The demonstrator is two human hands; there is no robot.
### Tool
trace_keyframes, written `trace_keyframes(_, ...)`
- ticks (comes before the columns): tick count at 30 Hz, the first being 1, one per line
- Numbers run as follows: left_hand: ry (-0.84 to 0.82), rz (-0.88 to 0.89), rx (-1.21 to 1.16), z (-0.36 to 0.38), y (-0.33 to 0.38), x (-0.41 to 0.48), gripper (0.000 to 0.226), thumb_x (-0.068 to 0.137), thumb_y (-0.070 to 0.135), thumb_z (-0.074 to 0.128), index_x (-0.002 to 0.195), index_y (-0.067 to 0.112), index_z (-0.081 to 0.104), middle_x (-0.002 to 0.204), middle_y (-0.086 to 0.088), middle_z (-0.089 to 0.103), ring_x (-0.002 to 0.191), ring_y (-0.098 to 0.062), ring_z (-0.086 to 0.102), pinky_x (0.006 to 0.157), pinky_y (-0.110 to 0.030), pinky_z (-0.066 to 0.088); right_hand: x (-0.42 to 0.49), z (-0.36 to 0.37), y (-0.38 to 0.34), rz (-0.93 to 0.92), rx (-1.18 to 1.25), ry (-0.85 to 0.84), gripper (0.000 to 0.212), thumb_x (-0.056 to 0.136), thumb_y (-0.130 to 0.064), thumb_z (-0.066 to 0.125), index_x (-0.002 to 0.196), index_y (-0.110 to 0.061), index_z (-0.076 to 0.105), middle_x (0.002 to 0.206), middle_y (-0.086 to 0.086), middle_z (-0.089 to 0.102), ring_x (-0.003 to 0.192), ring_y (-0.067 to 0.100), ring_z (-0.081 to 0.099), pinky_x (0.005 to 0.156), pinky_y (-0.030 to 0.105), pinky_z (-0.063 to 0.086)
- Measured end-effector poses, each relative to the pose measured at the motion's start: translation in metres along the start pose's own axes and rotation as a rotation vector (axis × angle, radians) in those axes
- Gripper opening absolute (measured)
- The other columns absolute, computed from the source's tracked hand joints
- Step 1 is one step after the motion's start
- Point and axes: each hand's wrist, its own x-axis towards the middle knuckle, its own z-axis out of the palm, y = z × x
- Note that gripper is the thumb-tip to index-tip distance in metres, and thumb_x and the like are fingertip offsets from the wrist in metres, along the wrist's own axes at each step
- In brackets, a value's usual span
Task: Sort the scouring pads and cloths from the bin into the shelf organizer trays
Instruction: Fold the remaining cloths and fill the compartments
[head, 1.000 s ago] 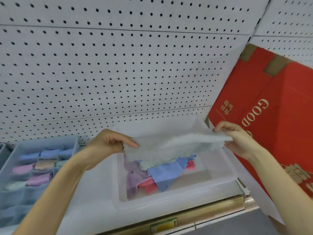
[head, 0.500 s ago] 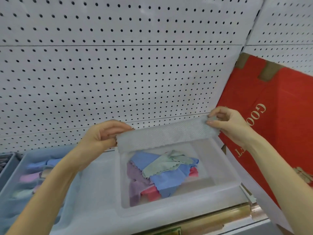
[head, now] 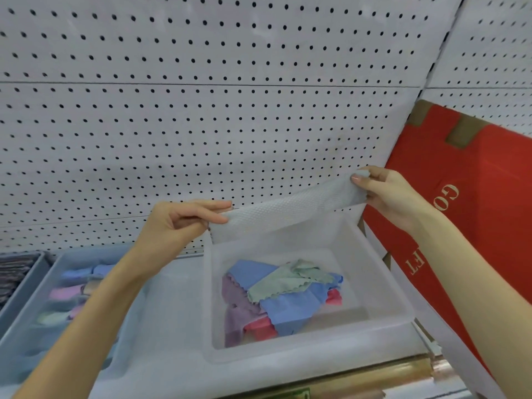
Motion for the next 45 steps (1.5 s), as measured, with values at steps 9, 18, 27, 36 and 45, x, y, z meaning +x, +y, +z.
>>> trace_keyframes(9,0.058,-0.164,-0.1,0.0,-0.029,-0.014,0.017,0.072,0.009,0.064,0.079,0.012,0.079,0.105,0.001,0.074,0.104,-0.007,0.066,0.084,-0.018,0.052,-0.016,0.032,-0.042,-0.353,-0.181,0.13,0.008,0.093,-0.014,0.061,0.086,-0.016,0.061,0.071,0.0,0.057,0.045,0.008,0.045,0.038,0.017,0.039)
trace_keyframes(18,-0.169,-0.457,0.024,0.032,-0.06,-0.016,0.044,0.07,-0.004,0.079,0.1,0.016,0.054,0.098,-0.006,0.069,0.083,-0.012,0.068,0.088,-0.041,0.054,-0.036,0.065,-0.105,-0.5,-0.345,-0.181,0.007,0.086,-0.011,0.068,0.081,-0.015,0.068,0.059,-0.012,0.06,0.039,0.005,0.042,0.036,0.016,0.035)
trace_keyframes(27,-0.463,-0.189,-0.251,0.08,0.024,0.026,0.064,0.071,0.008,0.079,0.128,0.019,0.053,0.128,-0.002,0.064,0.121,-0.019,0.059,0.1,-0.037,0.049,-0.049,0.087,-0.125,-0.482,-0.561,-0.481,0.009,0.086,-0.011,0.068,0.087,-0.002,0.069,0.059,0.001,0.057,0.036,0.005,0.04,0.038,0.016,0.034)
trace_keyframes(36,-0.627,-0.317,-0.643,0.117,0.026,0.003,0.028,0.091,-0.001,0.051,0.113,0.006,0.065,0.108,-0.016,0.071,0.102,-0.028,0.068,0.088,-0.037,0.055,-0.039,0.073,-0.112,-0.247,-0.4,-0.375,0.011,0.08,-0.01,0.073,0.087,-0.009,0.065,0.057,-0.005,0.06,0.038,0.001,0.043,0.035,0.013,0.028)
trace_keyframes(45,-0.492,-0.498,-0.963,0.137,0.006,-0.01,0.034,0.094,-0.001,0.042,0.12,-0.002,0.064,0.124,-0.019,0.064,0.115,-0.028,0.062,0.091,-0.033,0.053,-0.016,0.073,-0.035,0.064,-0.195,-0.05,0.018,0.09,-0.031,0.065,0.099,-0.016,0.06,0.092,0.009,0.062,0.062,0.01,0.06,0.059,0.02,0.051)
